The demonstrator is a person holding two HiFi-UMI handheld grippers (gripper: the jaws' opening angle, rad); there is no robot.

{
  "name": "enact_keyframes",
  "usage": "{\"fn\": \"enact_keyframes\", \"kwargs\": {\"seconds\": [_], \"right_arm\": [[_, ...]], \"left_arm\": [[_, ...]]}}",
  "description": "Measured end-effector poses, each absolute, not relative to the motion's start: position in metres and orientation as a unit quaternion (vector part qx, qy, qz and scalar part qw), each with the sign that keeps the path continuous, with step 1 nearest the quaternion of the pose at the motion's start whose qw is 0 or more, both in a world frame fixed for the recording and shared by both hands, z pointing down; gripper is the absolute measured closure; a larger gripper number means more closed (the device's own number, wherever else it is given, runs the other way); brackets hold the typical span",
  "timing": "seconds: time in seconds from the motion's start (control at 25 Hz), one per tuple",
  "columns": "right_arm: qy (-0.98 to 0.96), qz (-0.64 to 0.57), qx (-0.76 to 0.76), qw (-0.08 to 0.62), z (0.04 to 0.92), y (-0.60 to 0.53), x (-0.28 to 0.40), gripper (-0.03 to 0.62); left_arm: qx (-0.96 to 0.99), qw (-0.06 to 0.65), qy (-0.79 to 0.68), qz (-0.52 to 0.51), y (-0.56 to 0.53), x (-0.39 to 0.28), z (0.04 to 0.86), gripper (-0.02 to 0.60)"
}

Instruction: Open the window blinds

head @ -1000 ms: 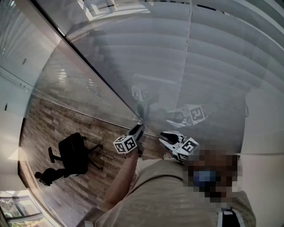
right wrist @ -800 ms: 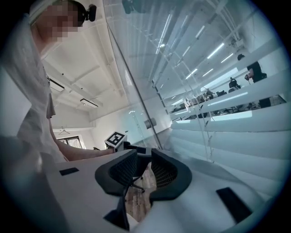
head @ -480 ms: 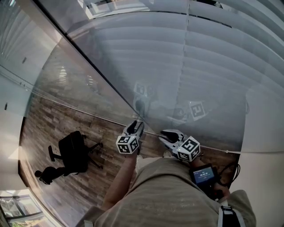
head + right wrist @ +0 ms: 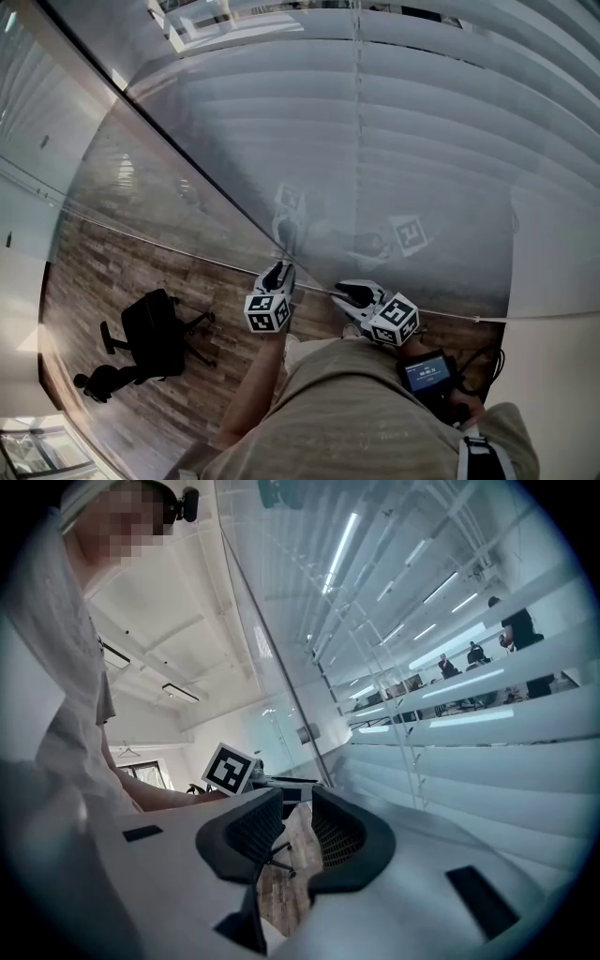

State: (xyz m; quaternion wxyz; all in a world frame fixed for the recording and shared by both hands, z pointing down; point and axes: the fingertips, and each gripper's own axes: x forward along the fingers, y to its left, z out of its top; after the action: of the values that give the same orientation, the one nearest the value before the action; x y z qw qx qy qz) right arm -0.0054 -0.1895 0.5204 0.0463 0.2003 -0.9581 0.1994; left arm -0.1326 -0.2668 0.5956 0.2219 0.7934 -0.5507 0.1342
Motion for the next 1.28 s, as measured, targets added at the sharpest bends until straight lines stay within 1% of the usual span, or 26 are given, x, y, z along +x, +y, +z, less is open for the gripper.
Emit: {"fn": "enact_keyframes", "kwargs": {"seconds": [0.28,0.52,0.76,0.84,0.88,1.0,1.08,1.12,1.2,1.28], "right_arm": [[-0.958,0.201,0.201,0.046,0.526,-0.189,-0.003,0.491],[-0.958,0.202,0.198,0.046,0.524,-0.189,-0.005,0.491],[-0.958,0.204,0.197,0.045,0.530,-0.186,-0.003,0.491],[-0.958,0.203,0.196,0.046,0.530,-0.186,-0.004,0.491],[-0.958,0.203,0.196,0.046,0.530,-0.186,-0.004,0.491],[-0.959,0.201,0.194,0.046,0.530,-0.185,-0.004,0.491],[-0.959,0.201,0.196,0.046,0.531,-0.185,-0.002,0.491],[-0.958,0.202,0.197,0.046,0.531,-0.186,-0.001,0.491],[-0.957,0.203,0.200,0.046,0.531,-0.188,0.000,0.491],[-0.957,0.203,0.201,0.047,0.528,-0.190,-0.001,0.491]], "left_arm": [[0.782,0.323,-0.531,0.052,-0.267,-0.136,0.601,0.449],[0.742,0.459,-0.481,-0.087,-0.268,-0.140,0.602,0.448],[0.709,0.516,-0.453,-0.158,-0.265,-0.137,0.607,0.448],[0.712,0.501,-0.471,-0.144,-0.265,-0.138,0.608,0.444],[0.722,0.473,-0.492,-0.112,-0.265,-0.139,0.609,0.435],[0.763,0.340,-0.549,0.026,-0.264,-0.141,0.603,0.389],[0.783,0.263,-0.555,0.100,-0.264,-0.136,0.598,0.385],[0.789,0.238,-0.553,0.126,-0.265,-0.132,0.598,0.385],[0.790,0.209,-0.552,0.164,-0.268,-0.130,0.601,0.385],[0.787,0.197,-0.556,0.181,-0.272,-0.132,0.601,0.385]]}}
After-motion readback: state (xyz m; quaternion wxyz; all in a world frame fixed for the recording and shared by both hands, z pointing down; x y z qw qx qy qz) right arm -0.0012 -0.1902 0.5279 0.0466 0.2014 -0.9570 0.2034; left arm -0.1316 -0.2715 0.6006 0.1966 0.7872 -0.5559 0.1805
